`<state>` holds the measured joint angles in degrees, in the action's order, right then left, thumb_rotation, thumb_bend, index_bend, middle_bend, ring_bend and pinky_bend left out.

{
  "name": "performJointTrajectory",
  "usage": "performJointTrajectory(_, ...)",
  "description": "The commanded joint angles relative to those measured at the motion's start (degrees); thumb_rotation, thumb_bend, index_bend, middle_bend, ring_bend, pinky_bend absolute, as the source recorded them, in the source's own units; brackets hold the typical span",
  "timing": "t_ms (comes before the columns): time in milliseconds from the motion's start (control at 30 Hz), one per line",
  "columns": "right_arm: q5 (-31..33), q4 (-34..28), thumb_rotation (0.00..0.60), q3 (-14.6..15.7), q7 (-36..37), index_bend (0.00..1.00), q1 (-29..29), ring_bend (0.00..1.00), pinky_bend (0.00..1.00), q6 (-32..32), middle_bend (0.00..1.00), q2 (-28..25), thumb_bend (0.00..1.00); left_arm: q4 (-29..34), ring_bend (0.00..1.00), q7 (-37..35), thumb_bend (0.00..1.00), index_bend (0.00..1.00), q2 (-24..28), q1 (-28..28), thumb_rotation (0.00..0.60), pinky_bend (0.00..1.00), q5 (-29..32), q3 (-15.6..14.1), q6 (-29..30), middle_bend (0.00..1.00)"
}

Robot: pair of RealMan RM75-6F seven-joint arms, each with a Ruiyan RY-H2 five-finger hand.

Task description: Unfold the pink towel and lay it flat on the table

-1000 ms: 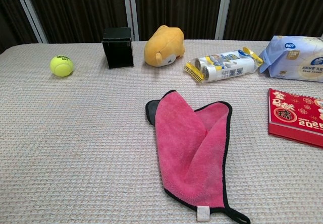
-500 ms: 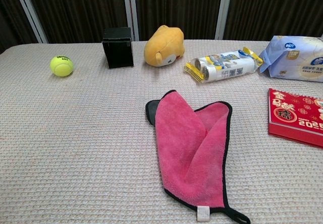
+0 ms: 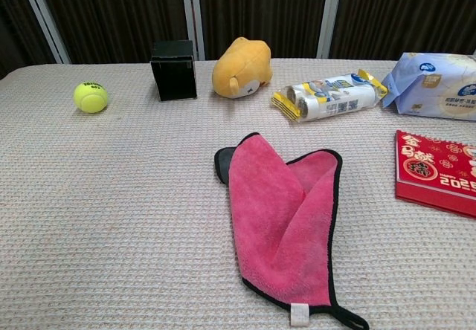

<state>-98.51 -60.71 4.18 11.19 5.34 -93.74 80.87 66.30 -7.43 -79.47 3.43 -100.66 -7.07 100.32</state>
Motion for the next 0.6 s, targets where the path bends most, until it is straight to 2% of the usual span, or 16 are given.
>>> performJointTrajectory(33, -0.6, -9.3, 0.6, 1.5, -4.0, 0.12, 3.0, 0.61, 0.55, 6.8, 0.53, -5.8, 0.27, 9.1, 0.0, 5.7, 0.0, 0.0, 4.8, -2.2, 0.6, 0.0, -0.9, 0.2, -2.8, 0.0)
performJointTrajectory(133, -0.2, -13.5, 0.6, 2.0, -6.9, 0.24, 3.9, 0.76, 0.71, 9.9, 0.68, -7.5, 0.27, 12.7, 0.0, 7.5, 0.0, 0.0, 5.9, -2.9, 0.6, 0.0, -0.9, 0.6, -3.6, 0.0)
performJointTrajectory(300, -0.5, -17.7, 0.6, 2.9, -12.0, 0.4, 4.7, 0.92, 0.84, 13.3, 0.84, -7.5, 0.27, 16.0, 0.0, 9.3, 0.0, 0.0, 6.7, -3.7, 0.6, 0.0, -1.1, 1.3, -4.3, 0.0)
performJointTrajectory(400, -0.6, -19.4, 0.6, 3.8, -14.1, 0.44, 4.8, 0.96, 0.87, 15.5, 0.88, -6.9, 0.27, 16.8, 0.0, 9.8, 0.0, 0.0, 6.8, -3.8, 0.6, 0.0, -1.2, 1.5, -4.4, 0.0)
performJointTrajectory(600, -1.2, -22.4, 0.6, 4.7, -17.4, 0.45, 5.4, 0.97, 0.87, 18.4, 0.89, -5.4, 0.27, 16.8, 0.0, 9.4, 0.0, 0.0, 7.0, -3.8, 0.6, 0.0, -0.5, 2.0, -4.4, 0.0)
